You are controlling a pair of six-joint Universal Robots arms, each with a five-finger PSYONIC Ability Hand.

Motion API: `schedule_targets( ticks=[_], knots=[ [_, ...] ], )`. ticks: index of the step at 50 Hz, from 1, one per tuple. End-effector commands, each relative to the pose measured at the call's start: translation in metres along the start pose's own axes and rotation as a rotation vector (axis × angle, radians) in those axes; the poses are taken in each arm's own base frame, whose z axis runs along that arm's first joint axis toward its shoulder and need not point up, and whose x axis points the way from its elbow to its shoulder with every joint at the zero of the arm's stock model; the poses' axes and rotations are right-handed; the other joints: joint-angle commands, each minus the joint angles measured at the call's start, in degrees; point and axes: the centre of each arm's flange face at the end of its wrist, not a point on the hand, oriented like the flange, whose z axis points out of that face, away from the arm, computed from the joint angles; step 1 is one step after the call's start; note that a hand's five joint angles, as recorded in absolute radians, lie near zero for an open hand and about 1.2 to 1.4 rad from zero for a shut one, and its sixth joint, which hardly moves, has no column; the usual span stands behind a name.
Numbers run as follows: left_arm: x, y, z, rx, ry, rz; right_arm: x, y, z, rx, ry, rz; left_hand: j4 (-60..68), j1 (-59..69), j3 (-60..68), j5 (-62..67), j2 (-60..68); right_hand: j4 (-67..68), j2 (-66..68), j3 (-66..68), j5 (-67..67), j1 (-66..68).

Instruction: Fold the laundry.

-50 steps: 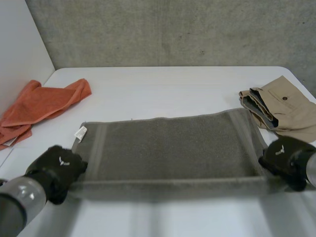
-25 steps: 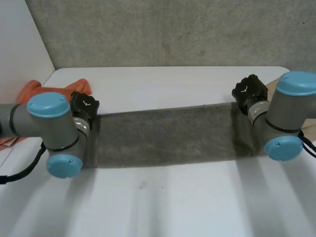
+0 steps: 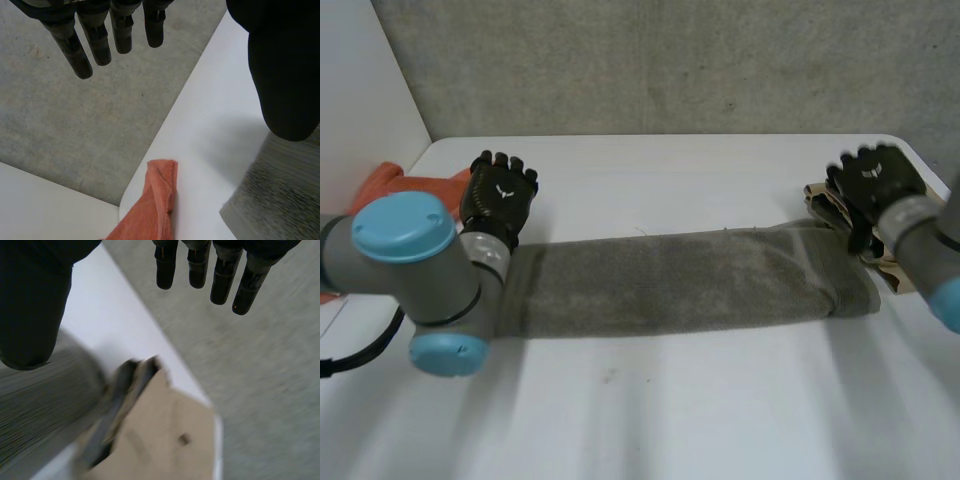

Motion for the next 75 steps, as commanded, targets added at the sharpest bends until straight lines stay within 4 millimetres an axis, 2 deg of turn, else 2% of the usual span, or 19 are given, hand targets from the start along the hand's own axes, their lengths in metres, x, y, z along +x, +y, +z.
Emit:
schedule_targets(
  ticks=[1, 15, 18, 22, 27, 36, 40, 46, 50, 53, 56, 57, 60, 61, 64, 65, 70, 72, 75],
  knots=[
    [0.003, 0.002, -0.028, -0.002, 0.07, -0.009, -0.005, 0.049, -0.033, -0.171, -0.204, 0.099, -1.7, -0.78, -2.19, -2.78, -1.75, 2.38, 3.31, 3.55, 1.99, 4.38],
    [0.007, 0.007, -0.035, -0.015, 0.094, -0.029, -0.011, 0.091, -0.014, -0.181, -0.173, 0.114, -1.7, -0.78, -2.19, -2.78, -1.75, 19.56, 20.49, 20.72, 19.17, 21.56],
    [0.007, 0.007, -0.035, -0.014, 0.093, -0.03, -0.014, 0.097, -0.009, -0.185, -0.175, 0.121, -1.7, -0.78, -2.19, -2.78, -1.75, 28.8, 29.73, 29.96, 28.41, 30.8],
    [0.007, 0.007, -0.035, -0.014, 0.093, -0.03, -0.021, 0.103, -0.003, -0.203, -0.196, 0.116, -1.7, -0.78, -2.19, -2.78, -1.75, 66.14, 67.08, 67.31, 65.76, 68.14],
    [0.006, 0.007, -0.039, -0.016, 0.097, -0.029, -0.018, 0.105, -0.01, -0.211, -0.187, 0.14, -1.7, -0.78, -2.19, -2.78, -1.75, 66.28, 67.21, 67.44, 65.89, 68.28],
    [-0.003, 0.0, -0.046, -0.001, 0.081, -0.032, 0.039, 0.105, -0.045, -0.251, -0.081, 0.14, -1.75, -0.83, -2.24, -2.82, -1.79, 66.28, 67.21, 67.44, 65.89, 68.28],
    [-0.007, -0.002, -0.048, 0.004, 0.072, -0.033, 0.086, 0.141, -0.052, -0.326, 0.011, 0.088, -1.75, -0.83, -2.24, -2.82, -1.79, 66.28, 67.21, 67.44, 65.89, 68.28],
    [-0.007, -0.003, -0.05, 0.006, 0.072, -0.033, 0.135, 0.162, -0.059, -0.412, 0.104, 0.004, -1.75, -0.83, -2.24, -2.82, -1.79, 66.28, 67.21, 67.44, 65.89, 68.28],
    [-0.006, -0.002, -0.051, 0.003, 0.075, -0.033, 0.14, 0.145, -0.058, -0.397, 0.098, -0.007, -1.75, -0.83, -2.24, -2.82, -1.79, 66.28, 67.21, 67.44, 65.89, 68.28],
    [-0.006, -0.002, -0.052, 0.004, 0.077, -0.033, 0.136, 0.111, -0.053, -0.307, 0.102, -0.003, -1.75, -0.83, -2.24, -2.82, -1.79, 66.28, 67.21, 67.44, 65.89, 68.28],
    [-0.007, -0.003, -0.052, 0.006, 0.074, -0.033, 0.122, 0.073, -0.05, -0.204, 0.08, 0.0, -1.75, -0.83, -2.24, -2.82, -1.79, 66.28, 67.21, 67.44, 65.89, 68.28],
    [-0.007, -0.004, -0.052, 0.007, 0.073, -0.033, 0.11, 0.049, -0.05, -0.134, 0.055, -0.006, -1.75, -0.83, -2.24, -2.82, -1.79, 66.28, 67.21, 67.44, 65.89, 68.28],
    [-0.008, -0.004, -0.052, 0.009, 0.071, -0.033, 0.083, 0.013, -0.054, -0.028, -0.009, -0.02, -1.75, -0.83, -2.24, -2.82, -1.79, 66.28, 67.21, 67.44, 65.89, 68.28],
    [-0.008, -0.005, -0.052, 0.011, 0.07, -0.034, 0.062, -0.01, -0.057, 0.04, -0.06, -0.031, -1.75, -0.83, -2.24, -2.82, -1.79, 66.28, 67.21, 67.44, 65.89, 68.28],
    [-0.012, -0.008, -0.053, 0.018, 0.061, -0.035, 0.028, -0.045, -0.066, 0.156, -0.14, -0.05, -1.75, -0.83, -2.24, -2.82, -1.79, 66.28, 67.21, 67.44, 65.89, 68.28],
    [-0.012, -0.008, -0.052, 0.019, 0.059, -0.035, 0.0, -0.068, -0.075, 0.236, -0.206, -0.065, -1.71, -0.79, -2.2, -2.78, -1.75, 66.28, 67.21, 67.44, 65.89, 68.28],
    [-0.014, -0.009, -0.055, 0.02, 0.056, -0.036, -0.086, -0.107, -0.099, 0.387, -0.409, -0.102, -1.75, -0.83, -2.24, -2.82, -1.79, 66.28, 67.21, 67.44, 65.89, 68.28],
    [-0.015, -0.009, -0.055, 0.02, 0.056, -0.036, -0.123, -0.115, -0.11, 0.414, -0.493, -0.115, -1.75, -0.83, -2.24, -2.82, -1.79, 66.28, 67.21, 67.44, 65.89, 68.28],
    [-0.013, -0.006, -0.057, 0.013, 0.062, -0.035, -0.156, -0.117, -0.118, 0.427, -0.564, -0.133, -1.75, -0.83, -2.24, -2.82, -1.79, 66.28, 67.21, 67.44, 65.89, 68.28]
  ],
)
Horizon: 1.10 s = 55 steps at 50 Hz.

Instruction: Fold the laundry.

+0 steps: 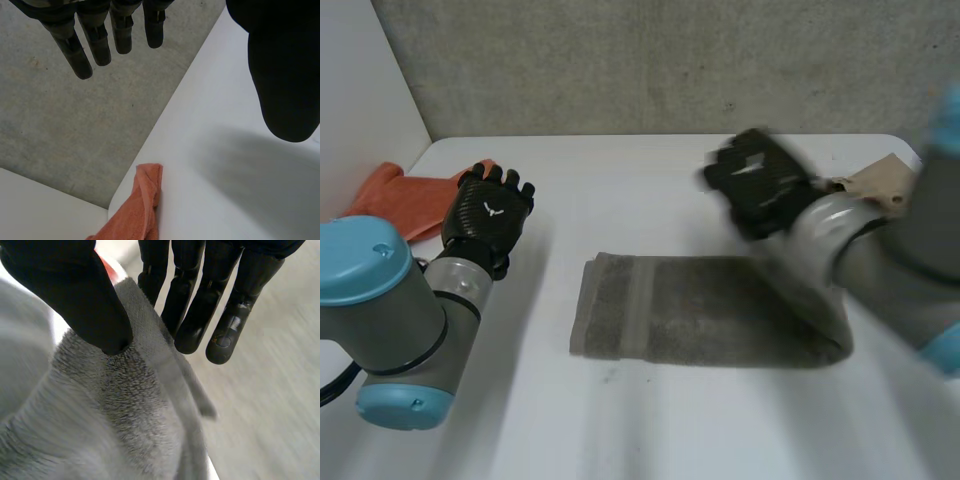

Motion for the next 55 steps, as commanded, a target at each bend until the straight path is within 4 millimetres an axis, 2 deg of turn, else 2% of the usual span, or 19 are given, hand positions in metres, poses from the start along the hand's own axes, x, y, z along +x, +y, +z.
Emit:
schedule_targets(
  ticks=[1, 8, 9, 11, 12, 13, 15, 19, 20, 23, 25, 30, 36, 39, 42, 45, 50, 54, 55],
  knots=[
    [0.001, 0.003, -0.003, -0.008, 0.006, 0.0, -0.111, -0.027, 0.019, 0.082, -0.242, -0.026, -1.75, -0.84, -2.24, -2.82, -1.79, 11.64, 12.54, 12.29, 13.41, 23.71],
    [0.004, 0.007, -0.002, -0.022, 0.016, 0.001, -0.173, -0.013, 0.035, 0.054, -0.352, -0.022, -1.75, -0.84, -2.24, -2.82, -1.79, 11.64, 12.54, 12.29, 13.41, 23.71],
    [0.004, 0.007, -0.002, -0.02, 0.016, 0.001, -0.176, -0.012, 0.036, 0.051, -0.356, -0.021, -1.75, -0.84, -2.24, -2.82, -1.79, 2.05, 2.94, 2.69, 3.81, 14.11],
    [0.005, 0.005, -0.002, -0.016, 0.018, 0.001, -0.177, -0.01, 0.037, 0.042, -0.351, -0.02, -1.75, -0.84, -2.24, -2.82, -1.79, -29.35, -28.46, -28.71, -27.58, -17.28],
    [0.005, 0.005, -0.002, -0.014, 0.017, 0.001, -0.173, -0.01, 0.038, 0.032, -0.333, -0.014, -1.75, -0.84, -2.24, -2.82, -1.79, -53.15, -52.26, -52.51, -51.38, -41.09],
    [0.005, 0.003, -0.002, -0.01, 0.016, -0.001, -0.171, -0.01, 0.038, 0.021, -0.317, -0.007, -1.75, -0.84, -2.24, -2.82, -1.79, -58.36, -57.46, -57.71, -56.59, -46.29],
    [0.005, 0.002, -0.002, -0.004, 0.016, -0.006, -0.163, -0.013, 0.038, 0.009, -0.278, 0.02, -1.75, -0.84, -2.24, -2.82, -1.79, -58.36, -57.46, -57.71, -56.59, -46.29],
    [0.01, -0.012, -0.004, 0.038, 0.028, -0.054, -0.122, -0.02, 0.036, -0.026, -0.142, 0.138, -1.75, -0.84, -2.24, -2.82, -1.79, -58.36, -57.46, -57.71, -56.59, -46.29],
    [0.011, -0.017, -0.004, 0.054, 0.033, -0.073, -0.097, -0.012, 0.034, -0.06, -0.079, 0.193, -1.75, -0.84, -2.24, -2.82, -1.79, -58.36, -57.46, -57.71, -56.59, -46.29],
    [0.019, -0.034, -0.008, 0.104, 0.07, -0.149, -0.059, 0.007, 0.023, -0.132, 0.002, 0.261, -1.75, -0.84, -2.24, -2.82, -1.79, -58.36, -57.46, -57.71, -56.59, -46.29],
    [0.025, -0.047, -0.011, 0.153, 0.111, -0.201, -0.048, 0.017, 0.015, -0.169, 0.026, 0.28, -1.7, -0.79, -2.19, -2.78, -1.75, -58.36, -57.46, -57.71, -56.59, -46.29],
    [0.039, -0.064, -0.017, 0.218, 0.198, -0.266, -0.048, 0.053, -0.008, -0.314, 0.011, 0.32, -1.7, -0.79, -2.19, -2.78, -1.75, -58.36, -57.46, -57.71, -56.59, -46.29],
    [0.076, -0.051, -0.006, 0.164, 0.29, -0.253, -0.048, 0.098, -0.031, -0.441, 0.022, 0.366, -0.36, 0.55, -0.85, -1.43, -0.4, -55.93, -55.04, -55.29, -54.16, -43.86],
    [0.087, -0.045, 0.0, 0.124, 0.319, -0.245, -0.048, 0.117, -0.038, -0.469, 0.024, 0.387, -0.36, 0.56, -0.85, -1.43, -0.4, -51.4, -50.5, -50.76, -49.63, -39.33],
    [0.095, -0.036, 0.004, 0.053, 0.352, -0.233, -0.05, 0.127, -0.042, -0.48, 0.028, 0.383, -0.19, 0.72, -0.68, -1.26, -0.23, -44.51, -43.62, -43.87, -42.74, -32.45],
    [0.094, -0.031, 0.004, -0.011, 0.36, -0.22, -0.054, 0.133, -0.043, -0.479, 0.031, 0.365, -0.19, 0.72, -0.68, -1.26, -0.23, -31.04, -30.15, -30.4, -29.27, -18.97],
    [0.095, -0.026, -0.003, -0.061, 0.364, -0.209, -0.055, 0.142, -0.039, -0.489, 0.041, 0.326, -0.19, 0.72, -0.68, -1.26, -0.23, 11.54, 12.43, 12.18, 13.31, 23.61],
    [0.091, -0.025, -0.013, -0.085, 0.359, -0.203, -0.039, 0.146, -0.037, -0.495, 0.081, 0.259, -0.19, 0.72, -0.68, -1.26, -0.23, 11.64, 12.54, 12.29, 13.41, 23.71],
    [0.084, -0.029, -0.017, -0.079, 0.343, -0.205, -0.036, 0.145, -0.036, -0.487, 0.089, 0.242, -0.19, 0.72, -0.68, -1.26, -0.23, 11.64, 12.54, 12.29, 13.41, 23.71]
  ],
)
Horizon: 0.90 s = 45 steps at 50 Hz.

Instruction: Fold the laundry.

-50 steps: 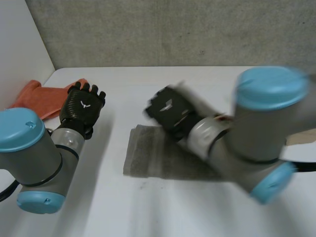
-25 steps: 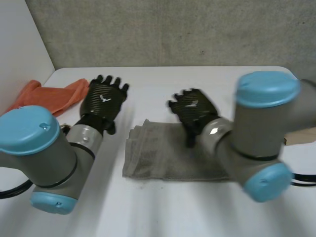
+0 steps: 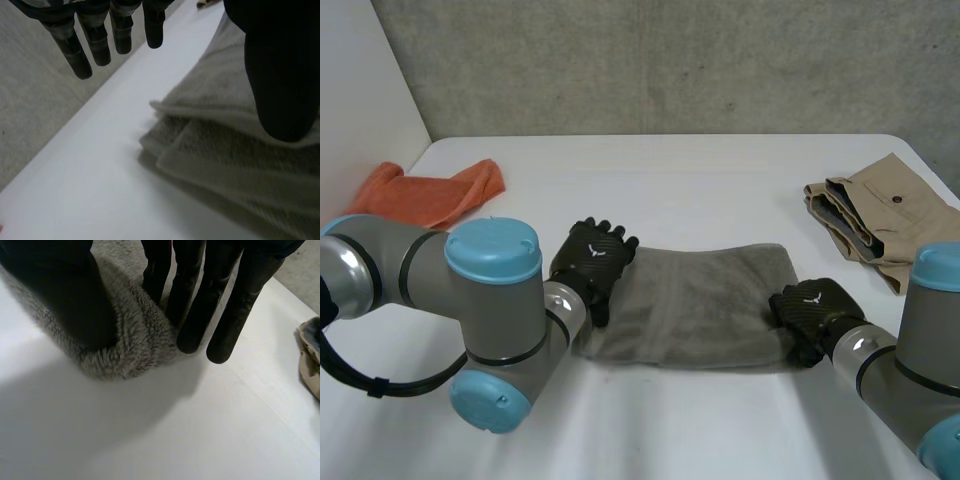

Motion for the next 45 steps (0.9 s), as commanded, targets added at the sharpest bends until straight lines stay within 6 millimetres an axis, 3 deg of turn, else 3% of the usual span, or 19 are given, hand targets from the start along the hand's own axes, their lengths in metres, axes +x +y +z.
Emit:
schedule_targets(
  ticks=[1, 4, 6, 7, 11, 17, 18, 20, 21, 22, 24, 25, 29, 30, 31, 34, 36, 39, 45],
  knots=[
    [-0.007, -0.005, -0.023, -0.03, -0.032, 0.001, 0.022, -0.008, 0.008, 0.023, 0.084, -0.104, -0.19, 0.72, -0.68, -1.26, -0.24, 19.71, 19.73, 19.23, 21.88, 35.69],
    [-0.013, -0.014, -0.034, -0.01, -0.047, -0.001, 0.027, -0.034, 0.006, 0.099, 0.116, -0.164, -0.19, 0.72, -0.68, -1.26, -0.24, 19.71, 19.73, 19.23, 21.88, 35.69],
    [-0.018, -0.019, -0.039, 0.004, -0.061, -0.005, 0.017, -0.055, 0.0, 0.163, 0.106, -0.202, -0.19, 0.72, -0.68, -1.26, -0.24, 19.71, 19.73, 19.23, 21.88, 35.69],
    [-0.02, -0.021, -0.041, 0.01, -0.067, -0.009, 0.0, -0.074, -0.007, 0.226, 0.087, -0.238, -0.36, 0.56, -0.85, -1.43, -0.4, 19.71, 19.73, 19.23, 21.88, 35.69],
    [-0.048, -0.029, -0.051, 0.019, -0.161, -0.027, -0.043, -0.11, -0.019, 0.346, 0.028, -0.3, -0.36, 0.56, -0.85, -1.43, -0.4, 19.71, 19.73, 19.23, 21.88, 35.69],
    [-0.067, -0.032, -0.06, 0.022, -0.236, -0.037, -0.11, -0.124, -0.025, 0.444, -0.114, -0.382, -0.53, 0.39, -1.02, -1.6, -0.57, 19.71, 19.73, 19.23, 21.88, 35.69],
    [-0.069, -0.032, -0.06, 0.022, -0.243, -0.039, -0.135, -0.124, -0.031, 0.471, -0.172, -0.413, -0.53, 0.39, -1.02, -1.6, -0.57, 19.71, 19.73, 19.23, 21.88, 35.69],
    [-0.075, -0.028, -0.06, 0.012, -0.257, -0.049, -0.155, -0.119, -0.033, 0.479, -0.223, -0.435, -0.69, 0.22, -1.18, -1.76, -0.74, 19.71, 19.73, 19.23, 21.88, 35.69],
    [-0.076, -0.027, -0.059, 0.008, -0.261, -0.05, -0.171, -0.113, -0.034, 0.477, -0.264, -0.444, -0.7, 0.22, -1.19, -1.76, -0.74, 12.6, 12.63, 12.13, 14.78, 28.59],
    [-0.078, -0.026, -0.059, 0.003, -0.263, -0.051, -0.174, -0.111, -0.033, 0.47, -0.277, -0.443, -0.7, 0.22, -1.19, -1.76, -0.74, -1.12, -1.09, -1.6, 1.05, 14.86],
    [-0.078, -0.025, -0.058, 0.002, -0.264, -0.053, -0.176, -0.108, -0.032, 0.45, -0.287, -0.431, -0.86, 0.05, -1.35, -1.93, -0.91, -28.88, -28.85, -29.36, -26.71, -12.9],
    [-0.078, -0.025, -0.058, 0.002, -0.264, -0.055, -0.175, -0.108, -0.033, 0.44, -0.291, -0.403, -1.03, -0.11, -1.52, -2.1, -1.08, -49.5, -49.47, -49.97, -47.32, -33.52],
    [-0.078, -0.031, -0.055, 0.031, -0.261, -0.056, -0.158, -0.115, -0.032, 0.42, -0.287, -0.225, -1.53, -0.62, -2.02, -2.6, -1.58, -50.29, -50.27, -50.77, -48.12, -34.31],
    [-0.078, -0.032, -0.055, 0.041, -0.263, -0.057, -0.148, -0.118, -0.03, 0.415, -0.269, -0.176, -1.54, -0.62, -2.03, -2.61, -1.58, -50.29, -50.27, -50.77, -48.12, -34.31],
    [-0.077, -0.035, -0.054, 0.056, -0.262, -0.056, -0.122, -0.124, -0.025, 0.405, -0.219, -0.078, -1.54, -0.62, -2.03, -2.61, -1.58, -50.29, -50.27, -50.77, -48.12, -34.31],
    [-0.068, -0.048, -0.052, 0.121, -0.24, -0.051, -0.085, -0.132, -0.022, 0.399, -0.151, 0.045, -1.54, -0.62, -2.03, -2.61, -1.58, -50.29, -50.27, -50.77, -48.12, -34.31],
    [-0.048, -0.058, -0.051, 0.17, -0.178, -0.053, -0.061, -0.131, -0.021, 0.368, -0.114, 0.126, -1.37, -0.45, -1.86, -2.44, -1.42, -50.29, -50.27, -50.77, -48.12, -34.31],
    [-0.022, -0.065, -0.049, 0.202, -0.085, -0.082, -0.051, -0.121, -0.017, 0.297, -0.117, 0.189, -0.87, 0.05, -1.36, -1.94, -0.91, -50.29, -50.27, -50.77, -48.12, -34.31],
    [0.0, -0.055, -0.039, 0.16, -0.02, -0.132, -0.056, -0.106, -0.005, 0.214, -0.143, 0.212, -0.36, 0.56, -0.85, -1.43, -0.4, -50.29, -50.27, -50.77, -48.12, -34.31]
  ],
)
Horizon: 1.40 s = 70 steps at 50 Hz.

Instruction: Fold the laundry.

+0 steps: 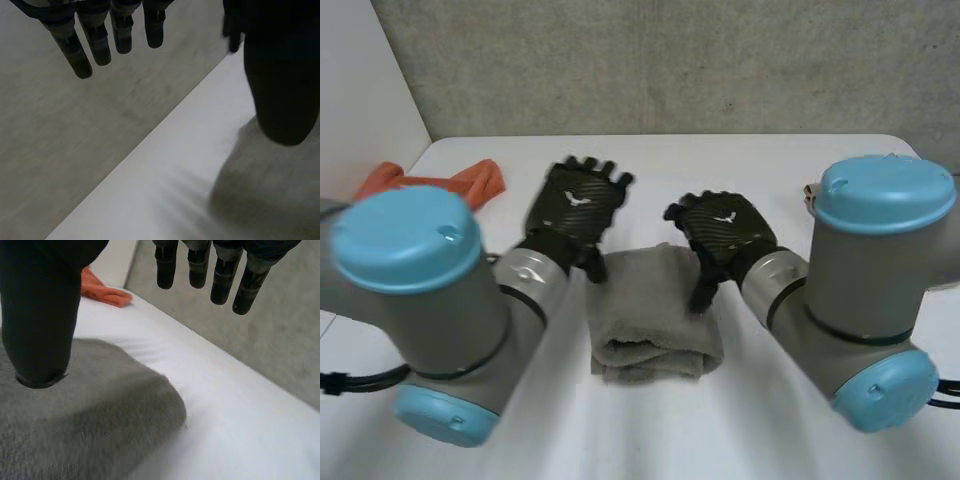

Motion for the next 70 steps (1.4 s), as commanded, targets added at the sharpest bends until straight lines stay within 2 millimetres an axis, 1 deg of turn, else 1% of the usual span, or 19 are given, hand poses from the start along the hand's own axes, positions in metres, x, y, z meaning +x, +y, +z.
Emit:
schedule_targets(
  ticks=[1, 2, 7, 8, 13, 19, 23, 26, 29, 31, 33, 36, 39, 43, 47, 53, 57, 68, 70],
  knots=[
    [0.034, 0.015, 0.005, -0.051, 0.098, -0.061, 0.003, 0.025, 0.011, -0.113, -0.01, 0.047, -0.36, 0.56, -0.85, -1.43, -0.4, -3.57, -2.72, -2.51, -4.12, -1.64],
    [0.037, 0.024, 0.006, -0.092, 0.109, -0.058, 0.003, 0.028, 0.014, -0.12, -0.008, 0.05, -0.19, 0.72, -0.68, -1.27, -0.24, -3.57, -2.72, -2.51, -4.12, -1.64],
    [0.041, 0.046, 0.005, -0.229, 0.115, -0.038, 0.002, 0.045, 0.028, -0.185, -0.017, 0.054, -0.19, 0.72, -0.68, -1.26, -0.24, -3.57, -2.72, -2.51, -4.12, -1.64],
    [0.041, 0.049, 0.003, -0.252, 0.113, -0.032, 0.0, 0.053, 0.032, -0.22, -0.028, 0.046, -0.19, 0.72, -0.68, -1.26, -0.24, -3.57, -2.72, -2.51, -4.12, -1.64],
    [0.036, 0.07, -0.003, -0.387, 0.113, -0.006, -0.003, 0.068, 0.035, -0.305, -0.044, 0.029, -0.19, 0.72, -0.68, -1.26, -0.24, -3.57, -2.72, -2.51, -4.12, -1.64],
    [0.034, 0.075, -0.005, -0.415, 0.119, -0.007, -0.003, 0.067, 0.034, -0.309, -0.051, -0.06, -0.36, 0.56, -0.85, -1.43, -0.4, -3.57, -2.72, -2.51, -4.12, -1.64],
    [0.035, 0.065, -0.003, -0.378, 0.131, -0.013, -0.002, 0.054, 0.03, -0.264, -0.044, -0.079, -0.53, 0.39, -1.02, -1.6, -0.57, -3.49, -2.64, -2.42, -4.03, -1.55],
    [0.03, 0.042, 0.0, -0.296, 0.144, -0.028, 0.001, 0.041, 0.027, -0.204, -0.02, -0.085, -0.7, 0.22, -1.19, -1.77, -0.74, -3.57, -2.72, -2.51, -4.12, -1.64],
    [0.017, 0.006, -0.001, -0.18, 0.147, -0.05, 0.006, 0.025, 0.019, -0.109, 0.024, -0.103, -0.7, 0.22, -1.19, -1.77, -0.74, -3.57, -2.72, -2.51, -4.12, -1.64],
    [0.011, -0.007, -0.002, -0.134, 0.153, -0.058, 0.009, 0.01, 0.009, -0.024, 0.067, -0.116, -0.7, 0.22, -1.19, -1.77, -0.74, -3.57, -2.72, -2.51, -4.12, -1.64],
    [0.0, -0.024, -0.002, -0.074, 0.162, -0.069, 0.009, 0.003, 0.002, 0.025, 0.085, -0.123, -0.53, 0.39, -1.02, -1.6, -0.57, -3.57, -2.72, -2.51, -4.12, -1.64],
    [-0.014, -0.043, -0.002, -0.003, 0.182, -0.083, 0.009, 0.003, -0.012, 0.067, 0.101, -0.142, 0.48, 1.39, -0.01, -0.6, 0.43, -3.57, -2.72, -2.51, -4.12, -1.64],
    [-0.023, -0.058, -0.007, 0.034, 0.22, -0.105, 0.001, 0.015, -0.021, 0.055, 0.08, -0.158, 1.15, 2.07, 0.66, 0.08, 1.11, -3.57, -2.72, -2.51, -4.12, -1.64],
    [-0.03, -0.066, -0.011, 0.017, 0.275, -0.147, -0.025, 0.033, -0.034, 0.009, 0.011, -0.168, 1.16, 2.07, 0.67, 0.08, 1.11, -3.57, -2.72, -2.51, -4.12, -1.64],
    [-0.03, -0.067, -0.014, -0.001, 0.321, -0.172, -0.043, 0.053, -0.038, -0.026, -0.04, -0.167, 1.32, 2.24, 0.83, 0.25, 1.28, -3.57, -2.72, -2.51, -4.12, -1.64],
    [-0.029, -0.068, -0.014, 0.0, 0.329, -0.175, -0.056, 0.076, -0.031, -0.017, -0.061, -0.173, 1.32, 2.24, 0.83, 0.25, 1.28, -3.57, -2.72, -2.51, -4.12, -1.64],
    [-0.029, -0.067, -0.015, -0.003, 0.33, -0.176, -0.065, 0.085, -0.026, -0.005, -0.078, -0.185, 1.15, 2.07, 0.66, 0.08, 1.11, -3.57, -2.72, -2.51, -4.12, -1.64],
    [-0.028, -0.064, -0.015, -0.014, 0.332, -0.181, -0.073, 0.105, -0.005, -0.035, -0.075, -0.206, 1.15, 2.07, 0.66, 0.08, 1.11, -3.34, -2.49, -2.27, -3.88, -1.4],
    [-0.029, -0.064, -0.015, -0.014, 0.33, -0.181, -0.073, 0.106, -0.002, -0.032, -0.073, -0.206, 1.15, 2.07, 0.66, 0.08, 1.11, 1.03, 1.88, 2.1, 0.49, 2.96]
  ],
)
